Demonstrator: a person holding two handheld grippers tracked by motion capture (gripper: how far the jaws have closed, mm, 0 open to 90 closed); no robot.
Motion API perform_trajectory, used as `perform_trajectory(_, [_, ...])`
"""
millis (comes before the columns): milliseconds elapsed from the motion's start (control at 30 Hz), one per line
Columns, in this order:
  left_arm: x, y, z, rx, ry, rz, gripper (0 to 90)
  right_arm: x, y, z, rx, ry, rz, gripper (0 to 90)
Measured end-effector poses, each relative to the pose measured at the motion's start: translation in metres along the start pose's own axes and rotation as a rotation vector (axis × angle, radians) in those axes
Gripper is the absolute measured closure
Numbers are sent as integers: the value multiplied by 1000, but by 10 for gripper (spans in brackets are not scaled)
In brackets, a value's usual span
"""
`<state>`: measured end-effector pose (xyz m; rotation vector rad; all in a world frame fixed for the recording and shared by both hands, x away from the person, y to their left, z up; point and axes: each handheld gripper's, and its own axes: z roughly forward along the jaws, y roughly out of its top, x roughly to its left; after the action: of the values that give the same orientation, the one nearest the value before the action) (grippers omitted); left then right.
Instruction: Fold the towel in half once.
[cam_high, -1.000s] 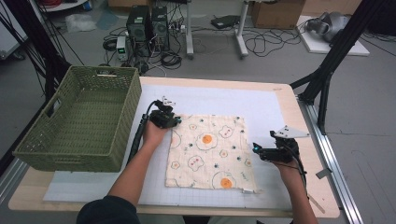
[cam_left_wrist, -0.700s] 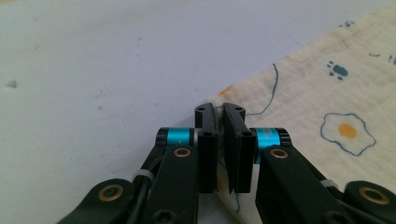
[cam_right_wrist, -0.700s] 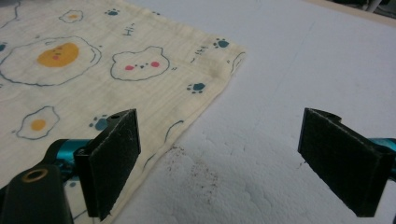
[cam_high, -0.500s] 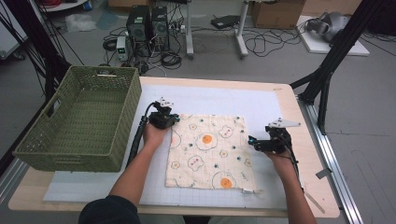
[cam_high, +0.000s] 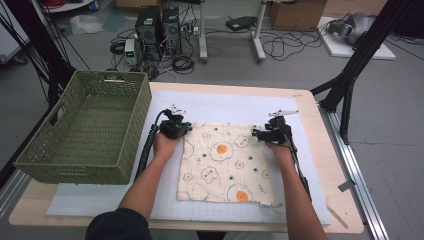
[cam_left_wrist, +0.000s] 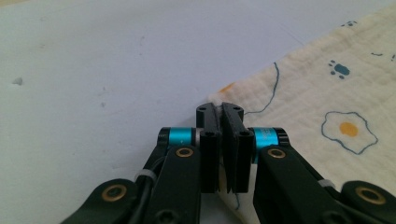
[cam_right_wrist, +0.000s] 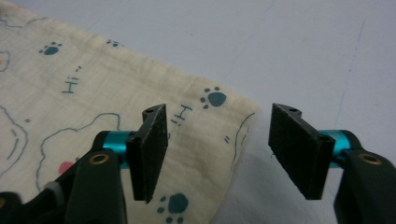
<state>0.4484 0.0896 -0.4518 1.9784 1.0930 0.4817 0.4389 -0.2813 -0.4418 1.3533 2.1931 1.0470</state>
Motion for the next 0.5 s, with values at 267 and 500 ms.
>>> perform_trajectory(267, [2, 0, 0, 1, -12, -11, 853, 7, 5, 9, 52, 10, -67, 646])
perform_trajectory(500, [2, 0, -2, 5, -18, -20, 854, 13, 9, 8, 82, 28, -127, 866])
